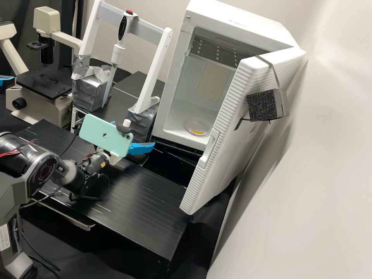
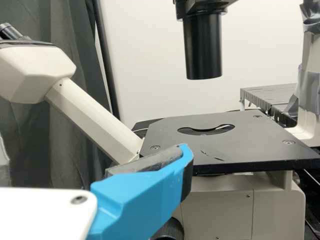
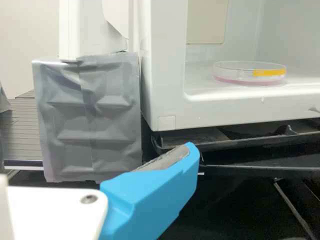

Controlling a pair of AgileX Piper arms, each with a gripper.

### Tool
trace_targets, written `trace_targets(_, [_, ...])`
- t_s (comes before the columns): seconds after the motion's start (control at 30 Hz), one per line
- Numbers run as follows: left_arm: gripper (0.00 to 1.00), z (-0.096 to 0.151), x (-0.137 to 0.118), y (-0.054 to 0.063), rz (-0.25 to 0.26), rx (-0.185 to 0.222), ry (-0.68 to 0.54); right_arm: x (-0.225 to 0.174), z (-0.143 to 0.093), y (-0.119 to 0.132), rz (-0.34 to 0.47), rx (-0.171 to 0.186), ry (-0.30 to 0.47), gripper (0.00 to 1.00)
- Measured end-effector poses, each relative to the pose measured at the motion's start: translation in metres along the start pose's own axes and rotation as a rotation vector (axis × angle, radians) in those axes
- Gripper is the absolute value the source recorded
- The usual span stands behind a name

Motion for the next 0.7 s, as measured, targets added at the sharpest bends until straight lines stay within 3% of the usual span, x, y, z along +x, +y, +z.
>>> trace_targets(0.4, [1.0, 0.0, 0.0, 0.0, 0.0, 0.0, 0.0, -0.011, 0.011, 0.005, 0.007, -0.013, 0.003, 1.0])
trace_targets(0.7, [1.0, 0.0, 0.0, 0.0, 0.0, 0.0, 0.0, -0.055, 0.044, 0.042, 0.095, 0.064, 0.013, 1.0])
